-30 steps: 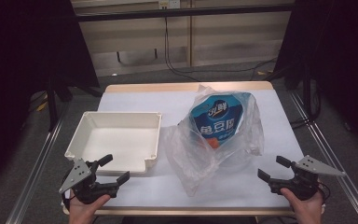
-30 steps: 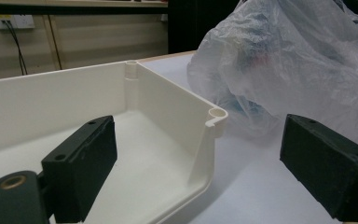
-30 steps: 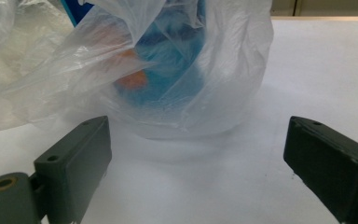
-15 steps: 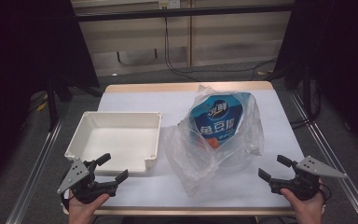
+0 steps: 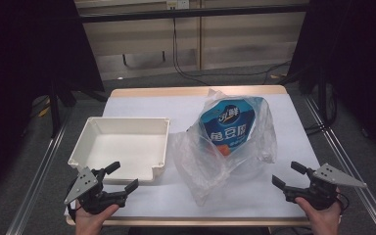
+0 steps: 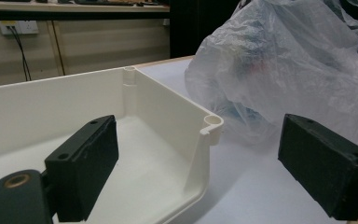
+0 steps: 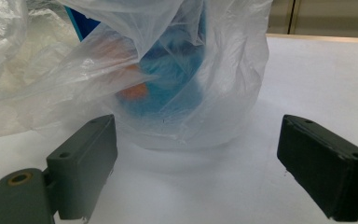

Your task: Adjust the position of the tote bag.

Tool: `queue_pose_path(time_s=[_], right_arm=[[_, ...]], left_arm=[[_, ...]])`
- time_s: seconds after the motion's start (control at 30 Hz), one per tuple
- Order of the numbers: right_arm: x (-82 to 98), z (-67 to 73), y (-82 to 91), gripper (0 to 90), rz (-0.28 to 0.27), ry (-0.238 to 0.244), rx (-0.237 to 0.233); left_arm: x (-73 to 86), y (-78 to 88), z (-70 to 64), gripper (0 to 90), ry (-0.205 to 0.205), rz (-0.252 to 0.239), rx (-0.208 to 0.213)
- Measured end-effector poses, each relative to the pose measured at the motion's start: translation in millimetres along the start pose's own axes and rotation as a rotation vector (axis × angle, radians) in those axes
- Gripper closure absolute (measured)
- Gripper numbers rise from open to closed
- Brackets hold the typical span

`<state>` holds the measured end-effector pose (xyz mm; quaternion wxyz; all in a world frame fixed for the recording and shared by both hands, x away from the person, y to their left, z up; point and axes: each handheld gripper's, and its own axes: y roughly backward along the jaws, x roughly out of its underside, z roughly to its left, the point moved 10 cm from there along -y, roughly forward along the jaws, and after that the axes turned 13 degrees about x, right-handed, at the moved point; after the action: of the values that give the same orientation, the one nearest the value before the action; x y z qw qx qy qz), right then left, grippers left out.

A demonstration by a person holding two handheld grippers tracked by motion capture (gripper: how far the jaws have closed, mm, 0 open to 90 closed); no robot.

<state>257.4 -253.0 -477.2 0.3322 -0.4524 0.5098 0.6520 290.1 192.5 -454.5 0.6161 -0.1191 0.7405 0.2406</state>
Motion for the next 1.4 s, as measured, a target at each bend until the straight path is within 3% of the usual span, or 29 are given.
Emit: queue_pose_path(time_s=[0.3,0.43,0.5,0.73,0.8,0.83,0.93,1.13,1.33,1.4], right_arm=[[-1.3,7.3,2.0,19.6,0.014,0.036,-0.029],[-7.8,12.5,8.1,23.0,-0.002,0.064,-0.041],[-10.4,15.2,11.0,24.0,-0.007,0.070,-0.046],[-13.5,20.9,13.1,25.7,-0.006,0.076,-0.067],[-14.6,20.8,13.6,26.3,-0.010,0.077,-0.070],[-14.6,20.8,13.6,26.3,-0.010,0.077,-0.070],[-21.1,24.7,17.2,29.3,-0.027,0.077,-0.089],[-30.6,41.7,26.5,34.3,-0.035,0.111,-0.143],[-38.4,46.2,32.5,40.8,-0.033,0.130,-0.159],[-40.8,47.6,34.2,42.6,-0.034,0.137,-0.167]], left_arm=[[-1.0,-5.4,-8.4,15.5,-0.002,0.007,0.029],[-0.8,-8.3,-17.6,16.8,-0.039,0.045,0.051],[-1.7,-9.6,-20.9,17.2,-0.033,0.038,0.062],[-4.6,-20.6,-33.3,17.8,-0.035,0.045,0.109],[-4.4,-21.3,-32.6,17.8,-0.040,0.049,0.092],[-5.1,-23.8,-35.6,17.8,-0.023,0.041,0.100],[-5.6,-26.6,-39.1,18.4,-0.035,0.055,0.111],[-10.8,-32.6,-52.3,21.1,-0.037,0.061,0.165],[-13.4,-40.7,-63.8,25.3,-0.031,0.078,0.210],[-14.7,-42.6,-66.1,26.5,-0.045,0.092,0.221]])
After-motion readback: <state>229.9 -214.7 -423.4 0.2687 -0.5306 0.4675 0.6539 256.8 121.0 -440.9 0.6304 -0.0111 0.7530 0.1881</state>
